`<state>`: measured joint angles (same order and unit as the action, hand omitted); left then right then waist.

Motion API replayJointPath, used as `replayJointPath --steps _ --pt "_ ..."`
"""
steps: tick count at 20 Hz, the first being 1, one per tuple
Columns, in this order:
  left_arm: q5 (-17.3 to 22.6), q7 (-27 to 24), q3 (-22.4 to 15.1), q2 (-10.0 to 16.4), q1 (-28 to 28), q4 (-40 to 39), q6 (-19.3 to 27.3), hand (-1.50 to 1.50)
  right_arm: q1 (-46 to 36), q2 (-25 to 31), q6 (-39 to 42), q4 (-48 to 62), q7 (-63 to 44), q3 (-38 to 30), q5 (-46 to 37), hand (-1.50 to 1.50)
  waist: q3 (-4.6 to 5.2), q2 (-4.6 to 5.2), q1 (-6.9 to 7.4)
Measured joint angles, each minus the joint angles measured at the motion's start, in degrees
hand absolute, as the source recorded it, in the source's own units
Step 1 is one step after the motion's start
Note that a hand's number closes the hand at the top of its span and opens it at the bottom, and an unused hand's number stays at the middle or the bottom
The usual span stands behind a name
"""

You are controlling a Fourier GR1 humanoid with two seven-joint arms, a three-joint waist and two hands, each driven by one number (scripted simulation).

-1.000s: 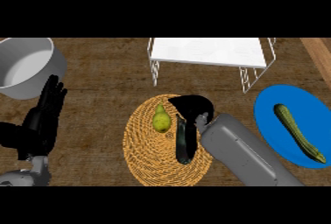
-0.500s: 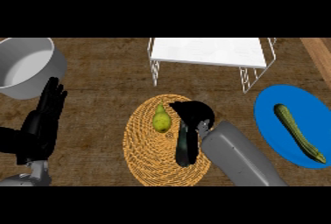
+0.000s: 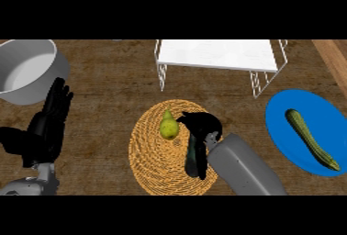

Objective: Pick the eggplant from the placemat and place it in the tiered shelf

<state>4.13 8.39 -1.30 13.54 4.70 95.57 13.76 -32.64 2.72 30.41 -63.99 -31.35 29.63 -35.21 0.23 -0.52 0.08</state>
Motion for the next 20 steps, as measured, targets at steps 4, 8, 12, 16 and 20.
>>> replayJointPath --steps 4,8,12,16,20 --pt "-0.08 -0.50 0.54 -0.22 -0.69 0.20 -0.95 0.00 -0.76 0.09 0.20 1.18 2.70 0.48 -2.46 1.50 0.07 -0.25 0.07" --pt "-0.18 0.28 1.33 -0.05 -0.42 0.73 -1.60 0.00 -1.39 -0.10 -2.48 2.45 5.51 1.21 -6.64 1.50 0.20 -0.49 0.06" --pt "-0.72 0.09 1.18 -0.29 -0.07 0.07 -1.63 0.00 -1.07 -1.21 -9.71 1.05 -3.84 1.89 -8.15 1.50 0.19 -0.55 0.22" --pt "-0.53 0.43 1.13 -0.30 0.22 -0.03 -2.10 0.00 -1.12 -1.90 -17.64 -0.65 -15.59 3.11 -9.51 1.50 0.16 -0.44 0.58" --pt "-1.21 1.37 0.46 -0.82 -0.10 1.78 -1.77 0.00 -1.78 -2.21 -25.48 -3.10 -23.45 7.75 -7.06 1.50 0.04 -0.21 1.07"
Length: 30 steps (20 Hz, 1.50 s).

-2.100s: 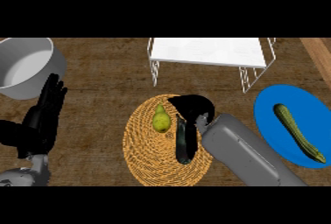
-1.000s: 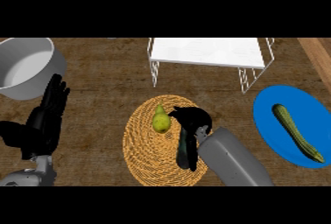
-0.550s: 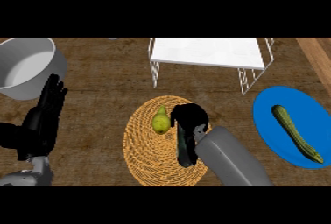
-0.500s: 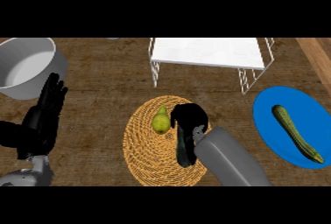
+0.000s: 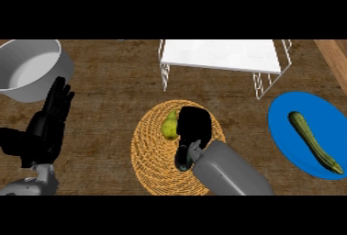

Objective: Pick the eggplant from the placemat and place it in the tiered shelf

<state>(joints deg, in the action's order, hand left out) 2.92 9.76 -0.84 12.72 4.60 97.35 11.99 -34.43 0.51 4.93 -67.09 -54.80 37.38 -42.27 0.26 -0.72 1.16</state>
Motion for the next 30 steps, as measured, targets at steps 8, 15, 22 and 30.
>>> replayJointPath --steps 8,15,22,30 --pt "0.27 -2.21 1.18 -0.15 -0.50 -2.17 -1.08 0.00 -5.82 -0.06 -8.96 -9.54 -6.91 3.93 3.35 1.50 -0.21 0.45 -0.23" --pt "0.30 -1.94 1.59 -0.40 -1.12 -1.81 -0.80 0.00 -13.15 0.12 -13.08 -18.27 -10.55 -2.93 -3.29 1.50 -0.22 -0.01 -1.22" --pt "-0.21 0.51 1.90 0.13 -0.72 0.34 -0.27 0.00 -17.12 0.40 -10.00 -22.76 -13.87 -9.62 -11.75 1.50 -0.23 0.02 -1.80" --pt "-0.39 0.57 2.26 -0.23 0.45 -0.51 -0.54 0.00 -16.71 1.08 -7.73 -22.60 -10.89 -18.22 -16.72 1.50 -0.23 0.49 -1.43"
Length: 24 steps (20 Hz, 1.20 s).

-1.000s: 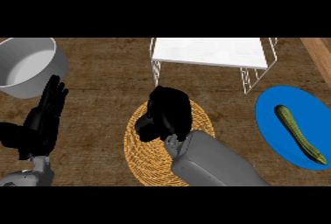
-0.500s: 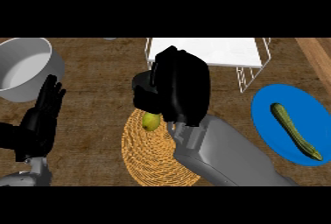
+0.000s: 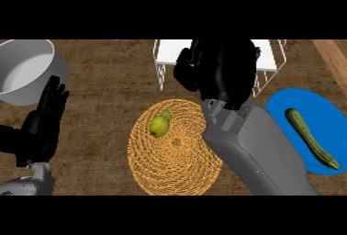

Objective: Pick the eggplant from the placemat and place it in the tiered shelf

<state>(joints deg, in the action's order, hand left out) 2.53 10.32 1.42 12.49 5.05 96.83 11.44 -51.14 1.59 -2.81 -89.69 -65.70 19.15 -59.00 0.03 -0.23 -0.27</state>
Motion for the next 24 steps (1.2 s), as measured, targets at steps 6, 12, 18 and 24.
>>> replayJointPath --steps 6,12,18,24 --pt "-0.01 -0.82 0.07 -0.53 0.23 -0.60 -0.72 0.00 0.29 0.65 -1.76 5.01 4.54 -7.58 -1.23 1.50 -0.01 0.23 0.44" --pt "-0.01 -1.82 0.74 -0.48 -0.33 -1.25 -1.84 0.00 -0.97 -0.05 -9.25 15.03 9.66 -12.64 -2.89 1.50 -0.01 0.37 0.94" --pt "-1.11 -1.14 0.20 -1.55 0.04 -0.92 -1.35 0.00 -4.15 0.74 -18.13 26.91 17.08 -18.00 -1.73 1.50 -0.03 0.47 1.14" --pt "-1.20 -1.06 0.65 -1.80 -0.59 -0.30 -2.02 0.00 -7.92 1.74 -23.19 37.92 23.37 -21.55 0.02 1.50 -0.02 0.46 1.22"
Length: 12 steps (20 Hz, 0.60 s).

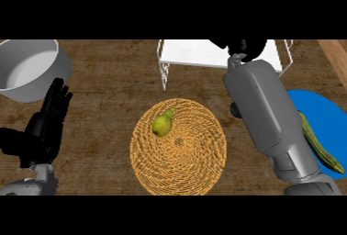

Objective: Pick the eggplant from the placemat and place it in the tiered shelf

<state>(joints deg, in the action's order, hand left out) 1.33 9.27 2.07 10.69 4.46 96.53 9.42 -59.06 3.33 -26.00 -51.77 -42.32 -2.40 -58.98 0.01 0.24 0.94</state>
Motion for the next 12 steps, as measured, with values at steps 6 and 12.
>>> replayJointPath --steps 6,12 --pt "-0.76 -0.57 -0.79 -1.04 -0.56 0.57 0.10 0.00 -2.90 0.10 -7.12 8.22 5.40 -5.79 5.20 -1.50 -0.02 0.17 0.43" --pt "-0.49 0.80 -0.20 -0.56 0.43 1.14 -0.75 0.00 -6.35 1.58 -7.52 16.17 13.11 -10.15 11.32 -1.50 -0.02 0.25 0.56"
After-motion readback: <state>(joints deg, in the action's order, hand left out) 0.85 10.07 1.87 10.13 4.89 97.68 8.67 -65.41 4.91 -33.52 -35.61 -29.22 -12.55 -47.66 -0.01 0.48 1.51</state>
